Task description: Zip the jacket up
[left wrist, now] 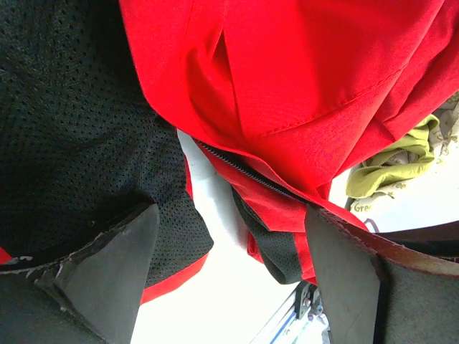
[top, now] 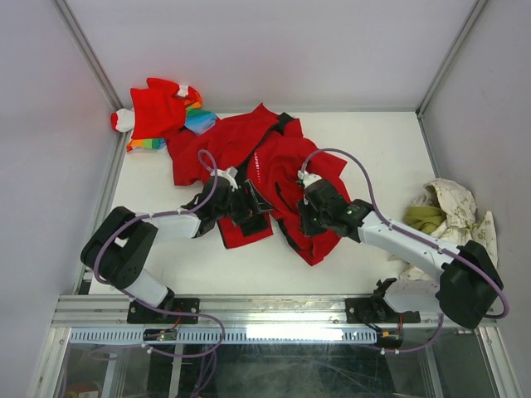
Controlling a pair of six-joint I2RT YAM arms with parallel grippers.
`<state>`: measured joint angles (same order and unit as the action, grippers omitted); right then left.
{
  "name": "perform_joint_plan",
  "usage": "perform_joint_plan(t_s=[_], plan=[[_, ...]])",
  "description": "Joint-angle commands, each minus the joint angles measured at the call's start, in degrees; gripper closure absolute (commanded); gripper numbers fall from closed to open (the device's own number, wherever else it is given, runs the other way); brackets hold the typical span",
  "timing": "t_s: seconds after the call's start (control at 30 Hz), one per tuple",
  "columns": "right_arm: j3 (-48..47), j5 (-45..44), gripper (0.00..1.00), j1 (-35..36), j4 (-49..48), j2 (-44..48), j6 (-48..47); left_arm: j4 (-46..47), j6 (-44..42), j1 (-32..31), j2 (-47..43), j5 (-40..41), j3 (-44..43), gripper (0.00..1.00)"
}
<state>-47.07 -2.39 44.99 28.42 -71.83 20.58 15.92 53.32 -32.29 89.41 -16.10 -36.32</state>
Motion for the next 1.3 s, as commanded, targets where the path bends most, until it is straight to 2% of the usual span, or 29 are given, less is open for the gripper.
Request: perform_joint_plan(t_s=[0.0,0.13,0.23,0.33,0.43,0.47,0.6,0.7,0.93,1.07,1.13,1.2,1.27], plan=[[-2.8,2.3,0.9,-0.2,0.4,1.7,-1.1,2.2,-0.9,-0.5,-2.7,0.1,-0.8,0.14],[-2.2,17.1,1.0,-0.4,-7.7,1.2,-0.2,1.7,-0.9,-0.5,-7.0,-0.4,1.9,0.1],[-0.7,28.0,1.0,-0.3,-17.5,0.3,3.6,1.8,0.3,-0.7,-11.1,-2.0,4.8,0.09],[0.6,32.2,1.0,-0.3,-25.2,-1.6,7.5,2.2,1.7,-1.3,-14.9,-2.0,7.5,0.08],[1.4,31.6,0.99,-0.3,-28.5,-3.8,9.9,2.8,2.4,-1.9,-17.9,-1.4,9.6,0.08],[1.5,30.7,0.96,-0.3,-27.9,-4.7,10.0,3.0,2.6,-2.0,-18.4,-1.3,9.9,0.08],[1.0,22.3,0.81,-0.3,-19.2,-6.0,7.8,3.1,2.5,-2.1,-18.1,-0.9,10.3,0.09],[2.5,18.2,0.75,-0.3,-15.4,-3.1,6.7,3.1,2.2,-2.4,-16.5,-0.9,10.0,0.1],[4.0,16.2,0.71,-0.3,-11.3,0.8,5.4,3.2,0.8,-3.6,-11.7,-0.7,7.8,0.12],[4.9,17.7,0.76,-0.3,-12.1,0.8,5.3,2.9,0.5,-4.1,-10.1,-0.7,6.9,0.12],[5.6,19.2,0.84,-0.3,-13.1,0.9,5.3,2.3,0.4,-4.1,-10.6,-0.6,7.2,0.12],[6.9,20.3,0.96,-0.3,-15.6,1.0,5.9,2.0,0.4,-4.3,-11.9,-0.8,8.0,0.12],[8.3,21.0,1.0,-0.4,-18.6,0.8,6.9,2.0,0.6,-4.5,-13.4,-1.2,8.9,0.12]])
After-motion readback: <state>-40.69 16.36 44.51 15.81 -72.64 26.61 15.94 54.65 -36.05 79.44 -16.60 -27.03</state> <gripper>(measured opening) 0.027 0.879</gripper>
